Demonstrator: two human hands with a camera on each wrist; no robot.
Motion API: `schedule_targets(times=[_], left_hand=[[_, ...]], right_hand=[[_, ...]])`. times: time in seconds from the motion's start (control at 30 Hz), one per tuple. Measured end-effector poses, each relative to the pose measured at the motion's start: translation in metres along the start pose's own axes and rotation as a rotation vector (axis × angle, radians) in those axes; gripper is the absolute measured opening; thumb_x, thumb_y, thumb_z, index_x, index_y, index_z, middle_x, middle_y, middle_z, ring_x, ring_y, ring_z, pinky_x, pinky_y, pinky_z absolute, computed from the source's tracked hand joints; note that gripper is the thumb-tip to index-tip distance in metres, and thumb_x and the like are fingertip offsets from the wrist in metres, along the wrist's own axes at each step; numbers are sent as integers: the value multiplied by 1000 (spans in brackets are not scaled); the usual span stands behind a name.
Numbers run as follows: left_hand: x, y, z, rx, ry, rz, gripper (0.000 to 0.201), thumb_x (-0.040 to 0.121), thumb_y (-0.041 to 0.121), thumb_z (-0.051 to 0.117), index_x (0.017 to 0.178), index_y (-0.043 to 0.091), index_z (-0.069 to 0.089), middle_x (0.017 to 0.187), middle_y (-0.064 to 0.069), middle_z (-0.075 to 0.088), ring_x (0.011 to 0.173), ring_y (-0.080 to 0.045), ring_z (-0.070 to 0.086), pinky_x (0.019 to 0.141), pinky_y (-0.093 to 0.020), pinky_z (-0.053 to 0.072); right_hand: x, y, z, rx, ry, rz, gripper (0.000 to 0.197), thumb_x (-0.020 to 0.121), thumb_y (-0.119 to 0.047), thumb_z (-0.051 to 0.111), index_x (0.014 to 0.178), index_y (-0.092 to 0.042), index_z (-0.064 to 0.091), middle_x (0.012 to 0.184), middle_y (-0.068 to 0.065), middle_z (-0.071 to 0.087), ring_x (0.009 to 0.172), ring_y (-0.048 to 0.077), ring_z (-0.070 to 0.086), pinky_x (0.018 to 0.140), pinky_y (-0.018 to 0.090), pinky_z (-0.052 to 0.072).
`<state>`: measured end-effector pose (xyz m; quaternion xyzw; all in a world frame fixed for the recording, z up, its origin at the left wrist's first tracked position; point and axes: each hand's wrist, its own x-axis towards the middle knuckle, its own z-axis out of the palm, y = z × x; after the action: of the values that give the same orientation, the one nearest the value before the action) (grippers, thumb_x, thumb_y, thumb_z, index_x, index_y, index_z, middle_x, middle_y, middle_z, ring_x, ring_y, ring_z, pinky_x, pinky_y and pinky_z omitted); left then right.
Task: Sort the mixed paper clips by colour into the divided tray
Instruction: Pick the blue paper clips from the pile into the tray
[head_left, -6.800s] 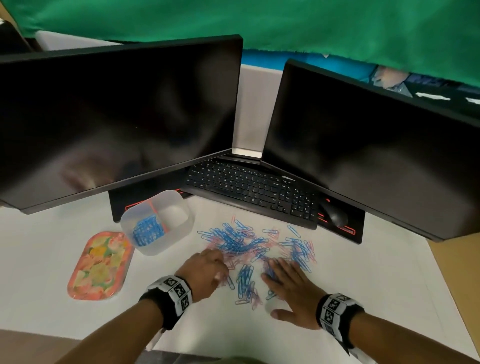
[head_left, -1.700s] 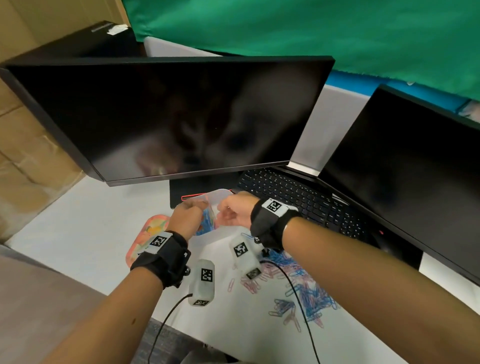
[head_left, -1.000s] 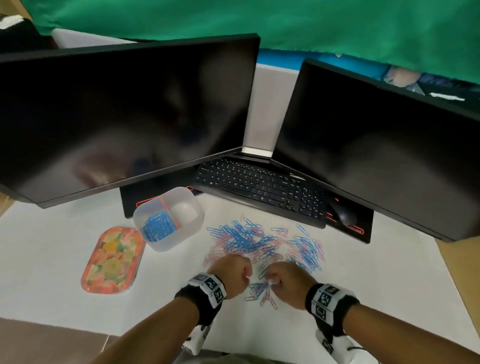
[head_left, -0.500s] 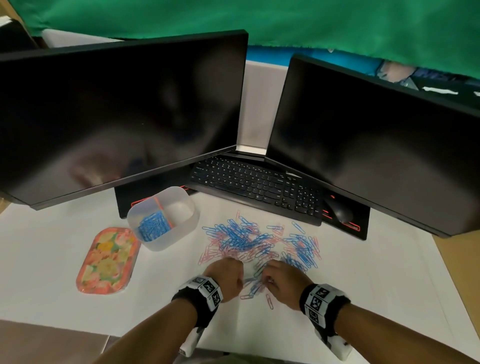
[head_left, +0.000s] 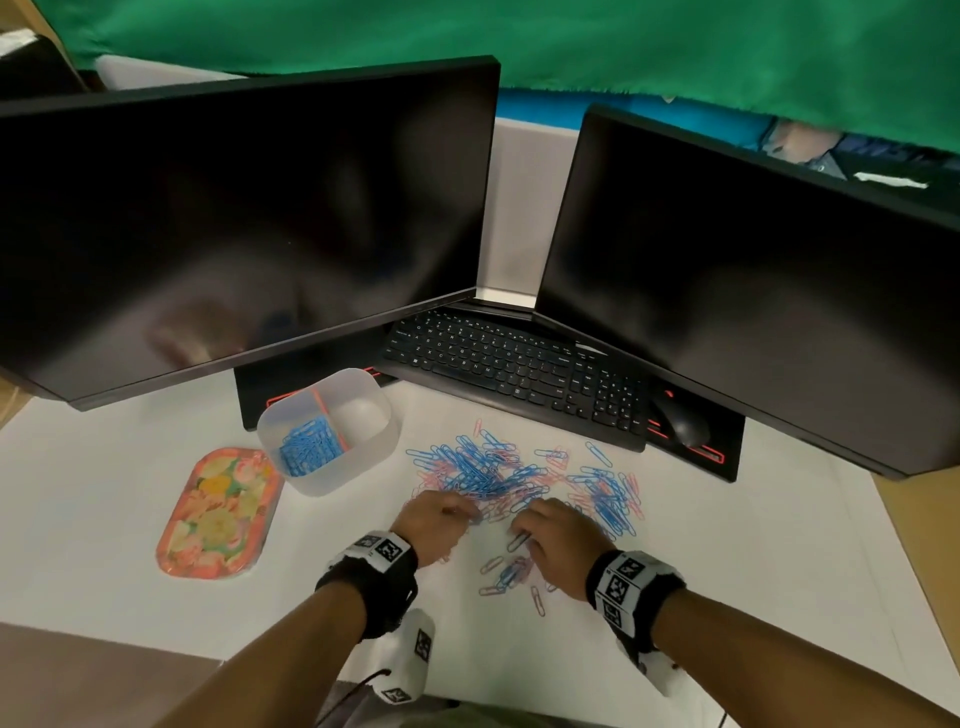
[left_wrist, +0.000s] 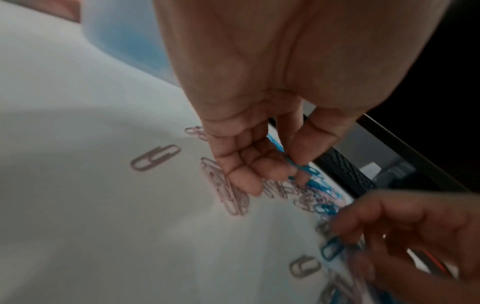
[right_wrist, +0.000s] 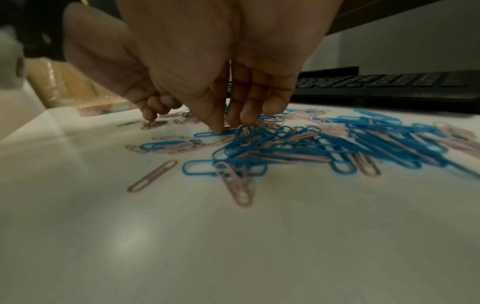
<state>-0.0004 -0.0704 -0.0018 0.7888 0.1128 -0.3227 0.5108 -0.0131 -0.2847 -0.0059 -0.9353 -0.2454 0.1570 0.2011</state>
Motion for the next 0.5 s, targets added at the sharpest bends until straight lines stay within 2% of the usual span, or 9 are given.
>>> schedule_targets(times=[0.07,0.17,0.23,0.3,0.4,0.5], left_hand=[[0,3,-4,-182,-11,-72,27,73,3,45,68,13,69,61,-7,53,50,-20,47,55,-27,44],[-4,8,-5,-337,-15,-83,19,56,7,39,57,9,57,57,-9,51,50,-21,49,57,-29,50],[-5,11,-3,-448,-24,-92,18,63,0,36,59,6,53,56,-9,50,47,-20,47,53,-27,49],[-3,12,-1,-527,-42,-107,25,72,-8,32,64,6,52,60,-9,51,48,-20,46,52,-26,46],[-3,13,1,-561,-51,-94,16,75,0,43,67,7,55,61,-8,53,51,-20,47,52,-26,45],[-2,12,3,-373,-33,-29,18,86,9,54,68,10,55,62,-6,51,54,-18,47,54,-27,43]], right_hand=[[4,1,-2,-57,-49,-52,25,92,-13,49,110,-14,65,107,2,60,102,19,52,87,30,44],[11,2,-4,-109,-82,-106,17,89,-13,52,94,-11,68,95,5,61,93,23,54,78,36,49],[15,3,-3,-133,-92,-131,15,87,-14,54,85,-11,68,90,4,60,90,23,54,75,36,51],[17,2,-2,-143,-103,-146,15,86,-12,53,83,-11,68,88,4,60,89,22,54,75,34,51],[20,-2,-4,-86,-122,-140,15,83,-2,53,86,-11,65,91,5,61,91,22,53,75,28,44],[21,-5,-5,-71,-154,-96,22,81,2,53,94,-14,60,98,3,59,93,19,52,78,27,46]])
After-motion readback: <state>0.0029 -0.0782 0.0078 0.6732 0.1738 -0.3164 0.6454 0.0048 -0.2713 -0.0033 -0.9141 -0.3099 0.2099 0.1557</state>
